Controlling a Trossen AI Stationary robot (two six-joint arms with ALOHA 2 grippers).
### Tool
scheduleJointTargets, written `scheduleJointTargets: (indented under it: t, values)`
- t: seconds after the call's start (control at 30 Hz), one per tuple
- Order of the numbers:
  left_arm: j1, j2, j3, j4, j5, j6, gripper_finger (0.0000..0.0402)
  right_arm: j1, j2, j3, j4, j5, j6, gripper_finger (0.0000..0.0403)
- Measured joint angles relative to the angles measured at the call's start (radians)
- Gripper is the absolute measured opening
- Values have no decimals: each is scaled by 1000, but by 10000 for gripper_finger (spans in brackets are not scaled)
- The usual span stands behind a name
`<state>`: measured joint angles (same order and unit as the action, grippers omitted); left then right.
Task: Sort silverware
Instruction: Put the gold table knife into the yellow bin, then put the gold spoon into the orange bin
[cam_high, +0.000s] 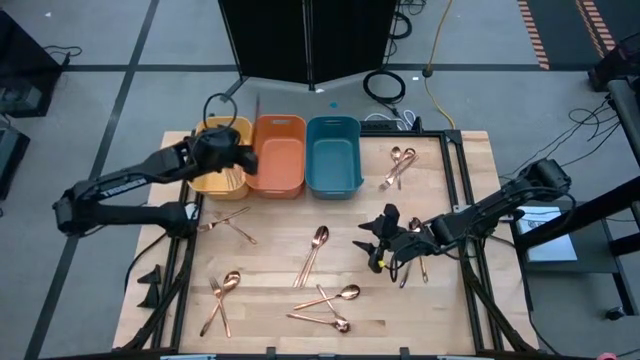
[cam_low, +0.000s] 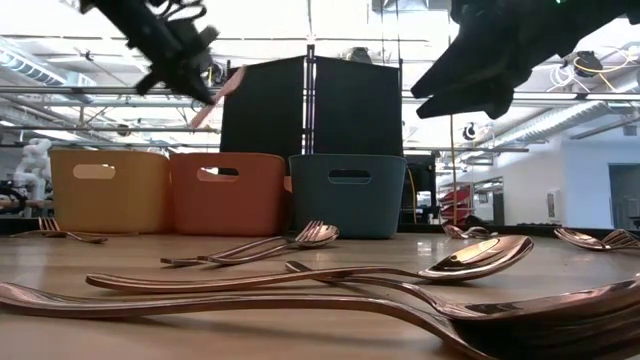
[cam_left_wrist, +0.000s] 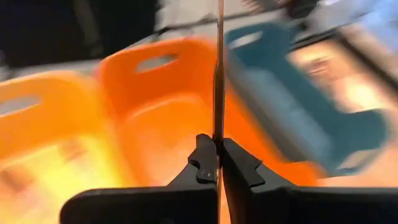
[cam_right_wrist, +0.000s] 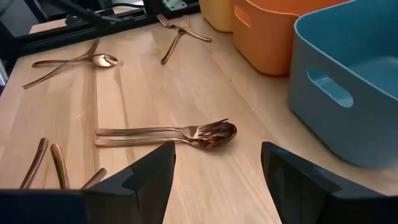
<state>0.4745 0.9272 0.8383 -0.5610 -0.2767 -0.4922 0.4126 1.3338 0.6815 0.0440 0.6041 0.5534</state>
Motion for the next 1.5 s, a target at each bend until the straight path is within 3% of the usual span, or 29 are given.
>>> scheduleJointTargets:
  t: [0.4,0.77,1.0,1.3,1.5]
  values:
    - [220,32,0,-263,23,-53,0,2,1,0,5,-16,14,229]
    - [418,153,0,-439,274,-10,0,2,0,0,6,-31,4,227]
    - [464,274,0,-451,387,30,36,2,1,0,6,-34,6,227]
    - [469,332,6,-455,400,124,80,2,1,0,5,-34,4,227]
    - [469,332,152,-510,372,223,86,2,0,0,5,-34,-15,227]
